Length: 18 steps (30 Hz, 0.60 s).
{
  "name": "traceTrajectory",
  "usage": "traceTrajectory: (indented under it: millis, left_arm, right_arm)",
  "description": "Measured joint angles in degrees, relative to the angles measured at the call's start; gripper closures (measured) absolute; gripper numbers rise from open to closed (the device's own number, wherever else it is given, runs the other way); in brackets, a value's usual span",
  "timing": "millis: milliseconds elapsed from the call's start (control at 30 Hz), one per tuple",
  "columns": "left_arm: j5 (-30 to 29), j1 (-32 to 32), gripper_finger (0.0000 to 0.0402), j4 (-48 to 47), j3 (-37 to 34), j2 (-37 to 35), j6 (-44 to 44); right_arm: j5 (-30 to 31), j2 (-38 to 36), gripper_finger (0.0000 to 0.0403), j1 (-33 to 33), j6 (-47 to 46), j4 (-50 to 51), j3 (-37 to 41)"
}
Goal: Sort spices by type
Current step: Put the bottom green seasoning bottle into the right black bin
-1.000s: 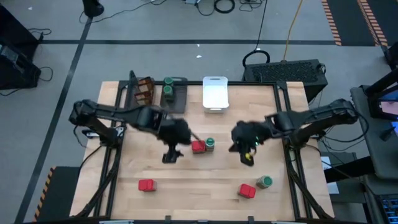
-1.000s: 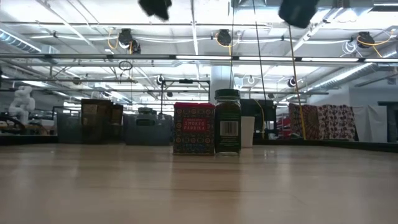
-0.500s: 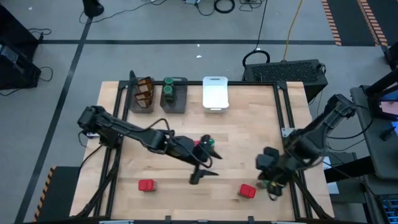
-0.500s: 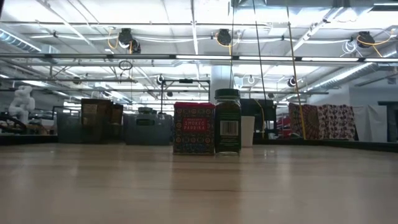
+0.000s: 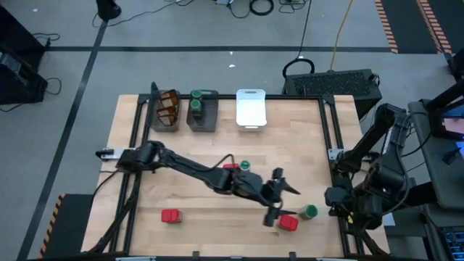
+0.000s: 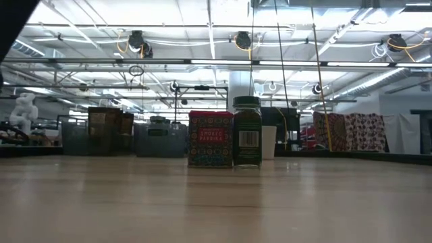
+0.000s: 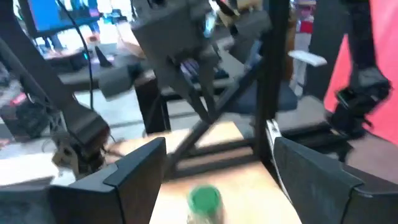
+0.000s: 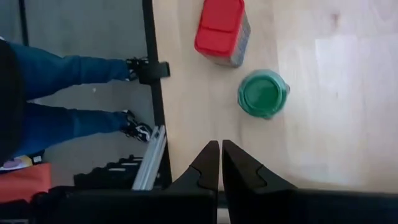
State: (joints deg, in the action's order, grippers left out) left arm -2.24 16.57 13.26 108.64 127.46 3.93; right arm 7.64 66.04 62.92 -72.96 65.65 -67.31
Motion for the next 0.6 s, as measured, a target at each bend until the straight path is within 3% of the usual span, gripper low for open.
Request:
traceTrajectory:
  millis: [400,600]
  left_arm:
    - [1.42,-2.07,0.0103,-2.21,21.25,17.51,-0.12]
    - [1.96,-2.03,0.0103,-4.96,25.62,22.17,-0.06]
  right_arm:
    - [0.04,0.07,0.0403,2.22,-5.94,0.98,0.0]
    - [0.26,0.07,0.0403,2.2,-7.42,1.05,0.0]
